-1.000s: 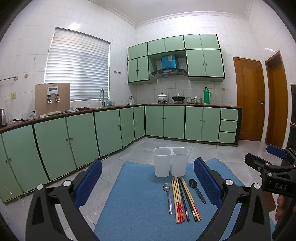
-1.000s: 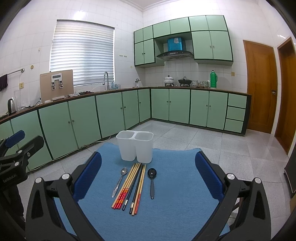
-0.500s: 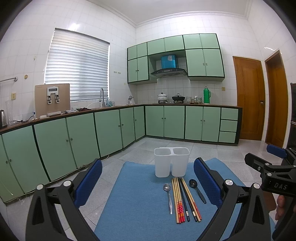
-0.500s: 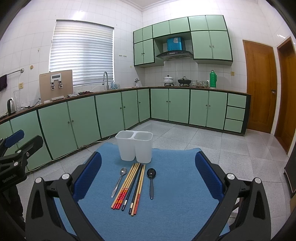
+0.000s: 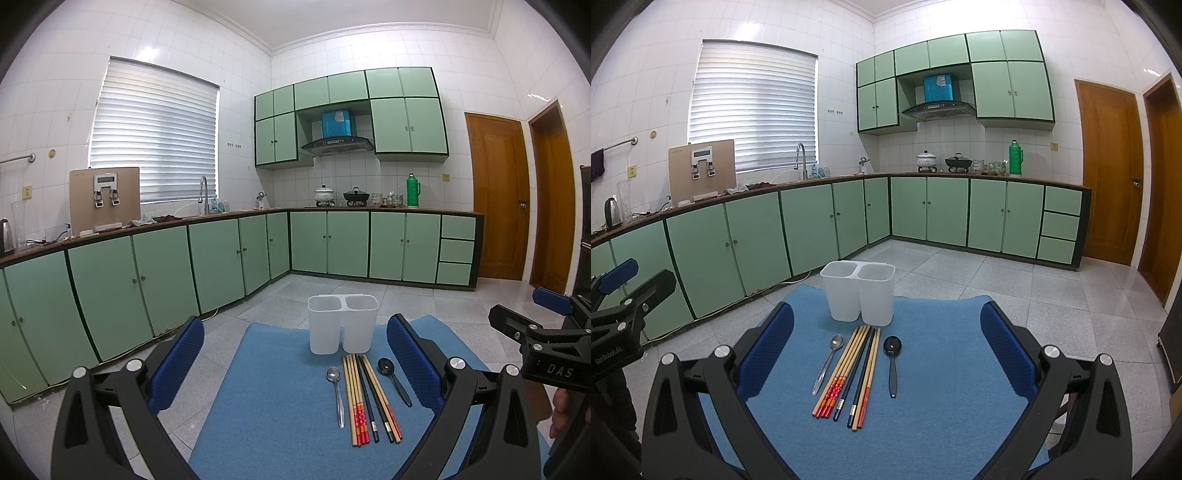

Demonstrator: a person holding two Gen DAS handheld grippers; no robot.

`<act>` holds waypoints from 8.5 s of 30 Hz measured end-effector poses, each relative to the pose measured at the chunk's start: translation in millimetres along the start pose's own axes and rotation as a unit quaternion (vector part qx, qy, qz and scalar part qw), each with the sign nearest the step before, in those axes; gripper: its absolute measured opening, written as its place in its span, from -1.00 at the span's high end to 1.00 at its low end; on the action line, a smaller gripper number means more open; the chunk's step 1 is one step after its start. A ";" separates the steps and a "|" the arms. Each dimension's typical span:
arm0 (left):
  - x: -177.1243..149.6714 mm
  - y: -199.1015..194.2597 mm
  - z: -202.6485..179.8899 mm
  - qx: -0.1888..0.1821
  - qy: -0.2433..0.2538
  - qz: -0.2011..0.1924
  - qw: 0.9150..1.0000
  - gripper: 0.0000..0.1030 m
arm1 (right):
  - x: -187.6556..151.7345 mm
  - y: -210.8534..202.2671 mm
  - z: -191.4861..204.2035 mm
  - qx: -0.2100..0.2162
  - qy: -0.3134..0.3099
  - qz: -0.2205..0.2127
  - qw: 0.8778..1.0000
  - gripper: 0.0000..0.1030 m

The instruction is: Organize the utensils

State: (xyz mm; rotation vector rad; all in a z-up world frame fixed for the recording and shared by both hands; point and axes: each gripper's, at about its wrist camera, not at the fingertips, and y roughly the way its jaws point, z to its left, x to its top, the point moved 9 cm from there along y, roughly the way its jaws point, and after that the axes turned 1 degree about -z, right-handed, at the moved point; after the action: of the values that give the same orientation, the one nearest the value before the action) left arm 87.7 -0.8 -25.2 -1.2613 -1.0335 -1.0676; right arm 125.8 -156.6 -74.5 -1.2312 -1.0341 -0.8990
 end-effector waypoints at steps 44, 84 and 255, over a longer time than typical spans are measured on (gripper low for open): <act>-127.7 203.0 33.4 0.018 -0.025 0.232 0.972 -0.88 | -111.7 230.8 -36.9 -0.052 0.001 0.216 0.975 -0.90; -184.0 317.1 -41.3 -0.032 0.032 0.322 0.946 -0.88 | -148.9 307.2 -27.5 0.007 0.003 0.285 0.958 0.33; -215.9 171.4 -11.9 -0.087 0.005 0.327 0.941 -0.53 | -209.4 145.5 20.0 0.047 -0.019 0.282 0.958 0.17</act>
State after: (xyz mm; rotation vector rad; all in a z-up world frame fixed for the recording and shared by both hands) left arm 211.6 -1.5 -271.8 -1.5882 -0.4466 -0.6495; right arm 198.4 -118.7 -316.8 -1.3665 -0.6841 -0.3778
